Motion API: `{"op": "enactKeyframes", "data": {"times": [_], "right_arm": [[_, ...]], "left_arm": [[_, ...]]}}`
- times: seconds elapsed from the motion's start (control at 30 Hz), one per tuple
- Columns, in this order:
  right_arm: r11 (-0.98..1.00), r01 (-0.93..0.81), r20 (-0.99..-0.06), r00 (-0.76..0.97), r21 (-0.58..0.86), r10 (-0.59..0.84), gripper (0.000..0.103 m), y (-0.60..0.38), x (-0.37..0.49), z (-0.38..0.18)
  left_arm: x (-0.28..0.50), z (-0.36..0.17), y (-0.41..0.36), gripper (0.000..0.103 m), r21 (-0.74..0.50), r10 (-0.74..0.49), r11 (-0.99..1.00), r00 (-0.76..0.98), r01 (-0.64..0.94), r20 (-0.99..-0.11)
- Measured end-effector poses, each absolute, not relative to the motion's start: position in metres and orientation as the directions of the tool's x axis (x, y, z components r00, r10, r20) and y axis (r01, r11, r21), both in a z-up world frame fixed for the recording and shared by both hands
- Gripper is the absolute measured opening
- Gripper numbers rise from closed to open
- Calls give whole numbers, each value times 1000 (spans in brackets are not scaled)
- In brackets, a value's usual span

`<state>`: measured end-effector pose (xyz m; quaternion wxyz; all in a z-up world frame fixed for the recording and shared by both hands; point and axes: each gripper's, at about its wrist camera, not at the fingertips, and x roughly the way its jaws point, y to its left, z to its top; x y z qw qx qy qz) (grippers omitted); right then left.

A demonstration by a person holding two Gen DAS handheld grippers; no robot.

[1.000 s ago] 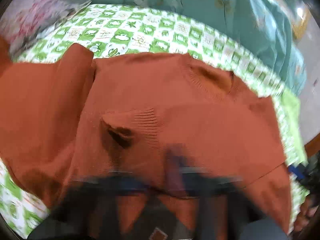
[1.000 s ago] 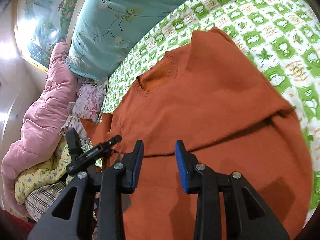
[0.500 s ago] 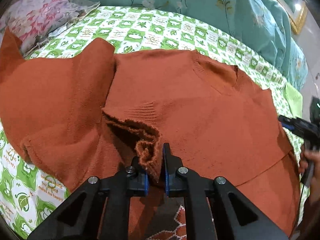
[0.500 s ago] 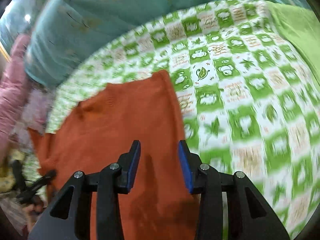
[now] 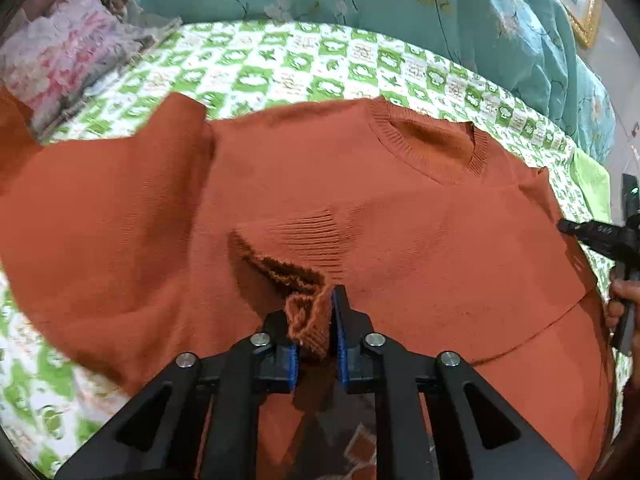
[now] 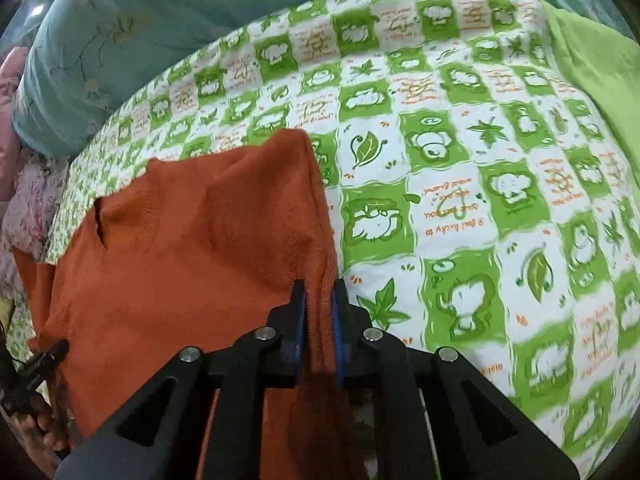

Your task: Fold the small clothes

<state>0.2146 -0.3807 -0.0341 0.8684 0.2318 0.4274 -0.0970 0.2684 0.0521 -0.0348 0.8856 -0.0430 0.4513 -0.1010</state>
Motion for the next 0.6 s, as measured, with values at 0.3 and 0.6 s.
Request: {"op": "enactKeyframes", "data": {"times": [0.3, 0.6], "right_arm": [[891, 197, -690, 706, 410, 161, 37, -306, 155, 8], [855, 96, -684, 648, 509, 335, 41, -225, 135, -15]], "left_arm": [[227, -18, 90, 21, -215, -239, 970, 588, 111, -773], [192, -2, 155, 41, -214, -162, 977, 642, -4, -749]]}}
